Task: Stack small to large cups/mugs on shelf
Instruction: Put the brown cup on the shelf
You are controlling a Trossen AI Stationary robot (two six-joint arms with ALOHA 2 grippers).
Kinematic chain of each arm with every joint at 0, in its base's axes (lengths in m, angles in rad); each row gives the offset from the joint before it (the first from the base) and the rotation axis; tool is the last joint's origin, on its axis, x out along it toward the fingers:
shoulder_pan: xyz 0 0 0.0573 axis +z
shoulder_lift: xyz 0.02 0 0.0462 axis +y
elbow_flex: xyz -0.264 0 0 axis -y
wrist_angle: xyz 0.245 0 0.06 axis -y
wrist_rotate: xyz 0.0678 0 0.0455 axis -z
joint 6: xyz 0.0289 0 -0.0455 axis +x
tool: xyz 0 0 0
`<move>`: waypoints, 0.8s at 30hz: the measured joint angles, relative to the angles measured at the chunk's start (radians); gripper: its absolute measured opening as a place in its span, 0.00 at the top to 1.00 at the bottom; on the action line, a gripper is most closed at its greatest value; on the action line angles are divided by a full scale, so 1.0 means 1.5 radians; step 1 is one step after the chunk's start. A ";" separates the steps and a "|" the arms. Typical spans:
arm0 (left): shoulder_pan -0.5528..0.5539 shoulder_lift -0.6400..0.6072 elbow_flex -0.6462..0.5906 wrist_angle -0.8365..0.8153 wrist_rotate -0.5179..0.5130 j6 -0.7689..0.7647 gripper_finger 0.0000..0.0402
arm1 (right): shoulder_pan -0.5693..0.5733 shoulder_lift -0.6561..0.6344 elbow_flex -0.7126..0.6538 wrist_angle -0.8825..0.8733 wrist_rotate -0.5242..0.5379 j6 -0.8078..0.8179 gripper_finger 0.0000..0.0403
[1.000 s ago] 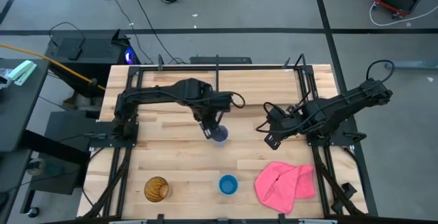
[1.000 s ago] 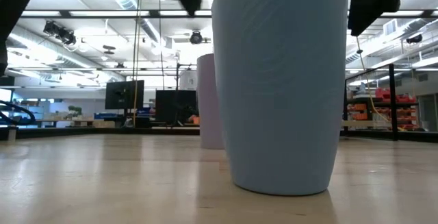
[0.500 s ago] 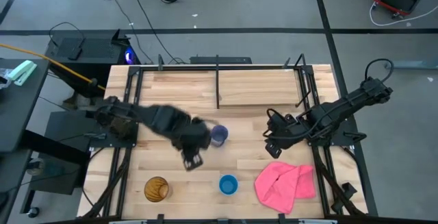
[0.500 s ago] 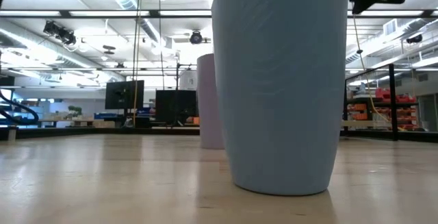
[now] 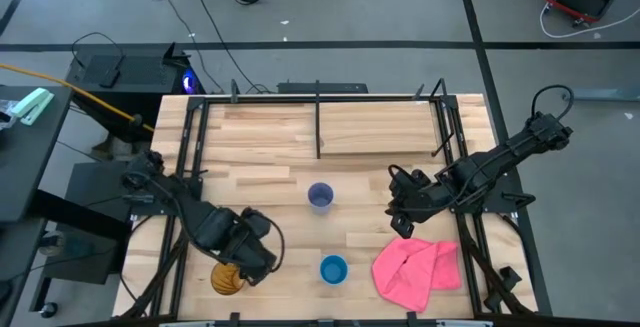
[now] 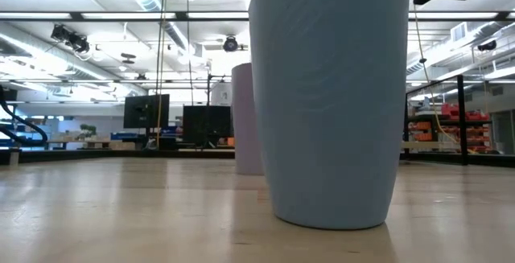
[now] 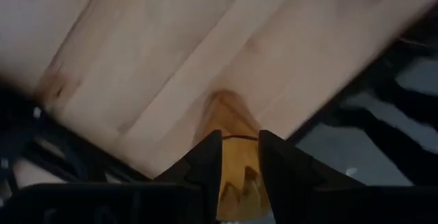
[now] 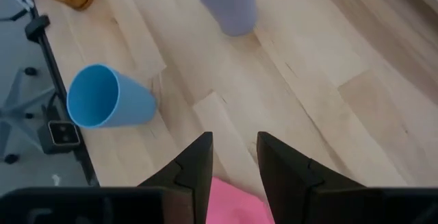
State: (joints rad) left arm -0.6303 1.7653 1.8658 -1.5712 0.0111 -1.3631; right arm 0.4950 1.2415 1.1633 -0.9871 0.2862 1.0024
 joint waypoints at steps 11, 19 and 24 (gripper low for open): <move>-0.048 -0.065 -0.135 0.000 0.041 -0.218 0.73 | 0.000 0.000 0.000 0.001 -0.025 -0.097 0.70; -0.108 -0.098 -0.159 0.001 0.042 -0.361 0.75 | 0.000 0.000 0.000 0.001 -0.025 -0.117 0.70; -0.138 -0.097 -0.159 0.031 0.010 -0.402 0.75 | 0.000 0.000 0.000 0.001 -0.025 -0.128 0.70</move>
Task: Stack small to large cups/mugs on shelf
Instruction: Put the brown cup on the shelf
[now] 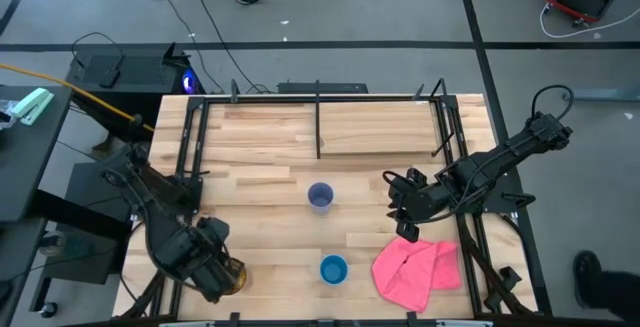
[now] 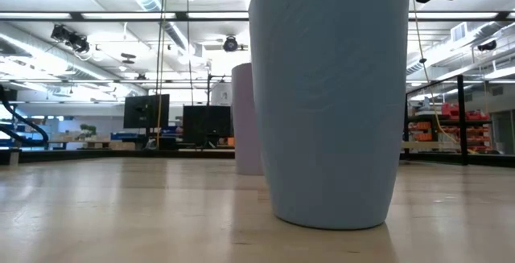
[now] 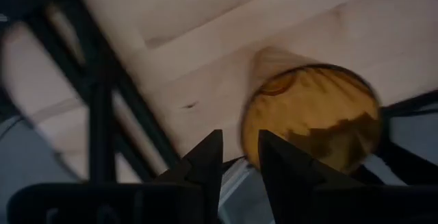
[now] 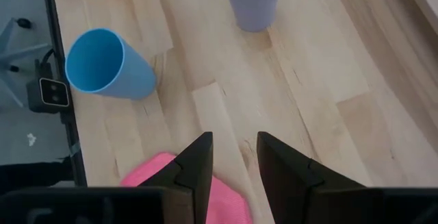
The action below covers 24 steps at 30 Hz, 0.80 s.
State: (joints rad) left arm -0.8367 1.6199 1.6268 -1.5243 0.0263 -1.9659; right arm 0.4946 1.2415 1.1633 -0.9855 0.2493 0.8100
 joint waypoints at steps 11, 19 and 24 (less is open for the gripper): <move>-0.009 0.004 0.000 0.013 -0.035 -0.026 0.74 | 0.000 0.000 0.000 0.000 0.000 -0.001 0.70; -0.011 0.025 0.000 0.009 -0.037 -0.027 0.73 | 0.000 0.000 0.000 0.000 0.000 0.000 0.70; -0.022 0.025 0.000 0.003 -0.037 -0.053 0.73 | 0.000 0.000 0.000 0.000 0.000 -0.001 0.70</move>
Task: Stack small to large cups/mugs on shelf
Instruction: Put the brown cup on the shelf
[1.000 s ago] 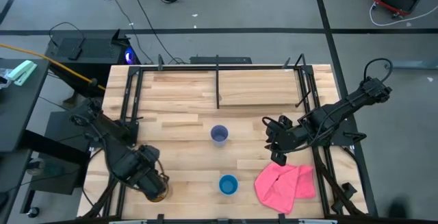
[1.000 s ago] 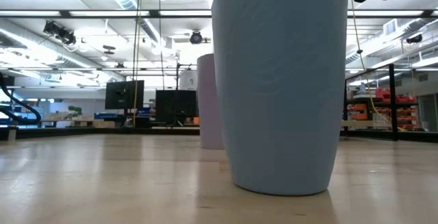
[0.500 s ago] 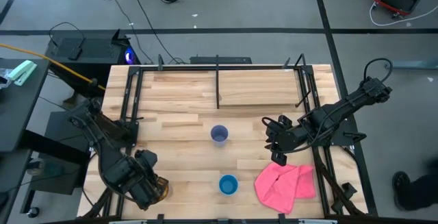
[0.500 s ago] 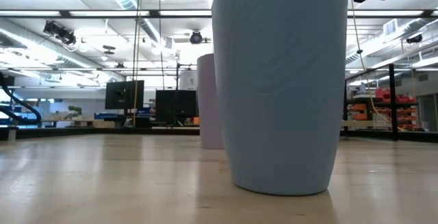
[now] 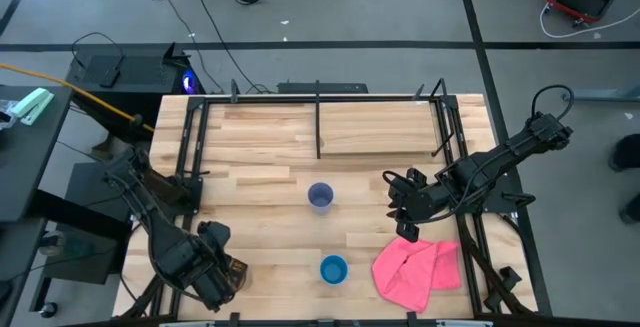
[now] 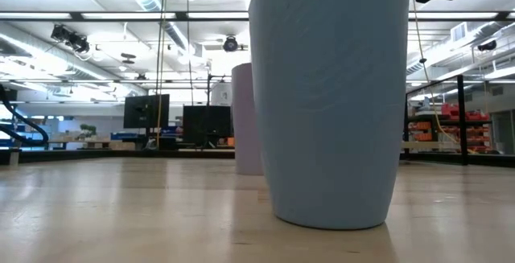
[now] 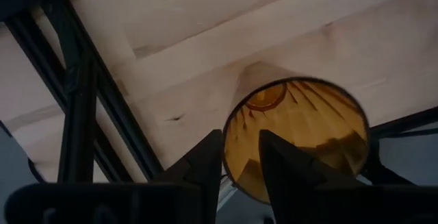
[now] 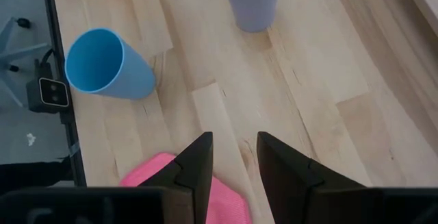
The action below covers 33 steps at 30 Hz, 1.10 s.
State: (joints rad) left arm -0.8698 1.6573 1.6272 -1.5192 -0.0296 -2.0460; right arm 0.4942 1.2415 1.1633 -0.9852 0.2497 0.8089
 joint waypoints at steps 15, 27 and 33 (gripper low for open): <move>-0.007 0.008 0.000 0.002 -0.001 -0.037 0.73 | 0.000 0.000 0.000 0.000 0.000 -0.011 0.70; -0.014 0.026 0.000 0.001 -0.007 -0.059 0.73 | 0.000 0.000 0.000 0.000 0.000 -0.017 0.70; -0.028 0.041 0.000 0.001 -0.001 -0.076 0.73 | 0.000 0.000 0.000 0.000 0.000 -0.018 0.70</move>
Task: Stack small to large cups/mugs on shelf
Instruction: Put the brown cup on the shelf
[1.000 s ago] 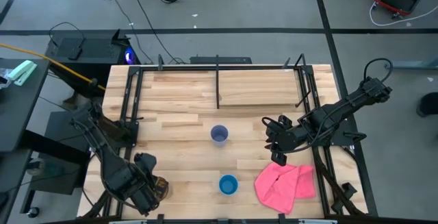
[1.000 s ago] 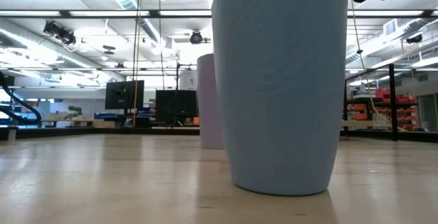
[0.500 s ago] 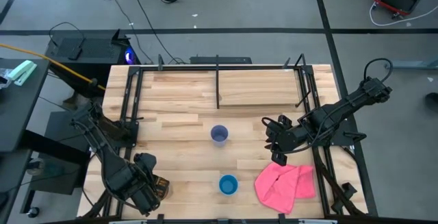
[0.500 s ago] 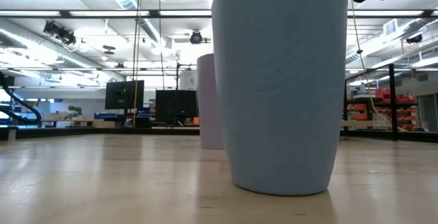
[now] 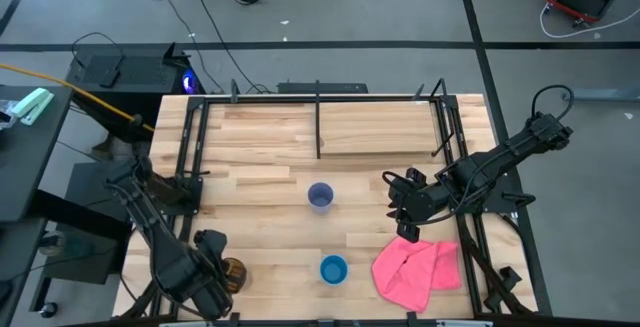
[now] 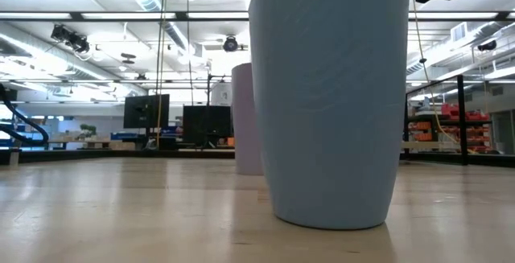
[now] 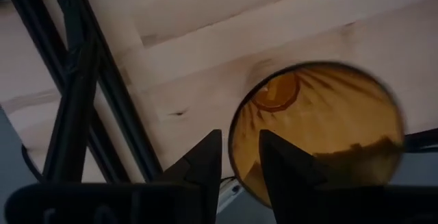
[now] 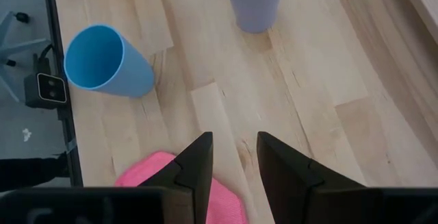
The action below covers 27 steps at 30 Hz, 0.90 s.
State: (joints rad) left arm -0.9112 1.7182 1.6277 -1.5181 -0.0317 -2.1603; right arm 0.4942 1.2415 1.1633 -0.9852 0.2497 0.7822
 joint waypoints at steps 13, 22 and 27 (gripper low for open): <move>-0.001 0.031 0.000 0.018 0.006 -0.006 0.74 | 0.000 0.000 0.000 0.000 0.000 -0.001 0.70; 0.008 0.037 0.000 0.021 0.002 -0.005 0.77 | 0.004 0.000 0.000 0.000 0.001 -0.001 0.70; 0.014 0.041 0.000 0.021 -0.006 0.000 0.80 | 0.005 0.000 0.000 0.000 0.000 -0.004 0.70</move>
State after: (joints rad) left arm -0.8895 1.7792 1.6272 -1.4863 -0.0410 -2.1608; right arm 0.5011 1.2415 1.1633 -0.9855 0.2501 0.7768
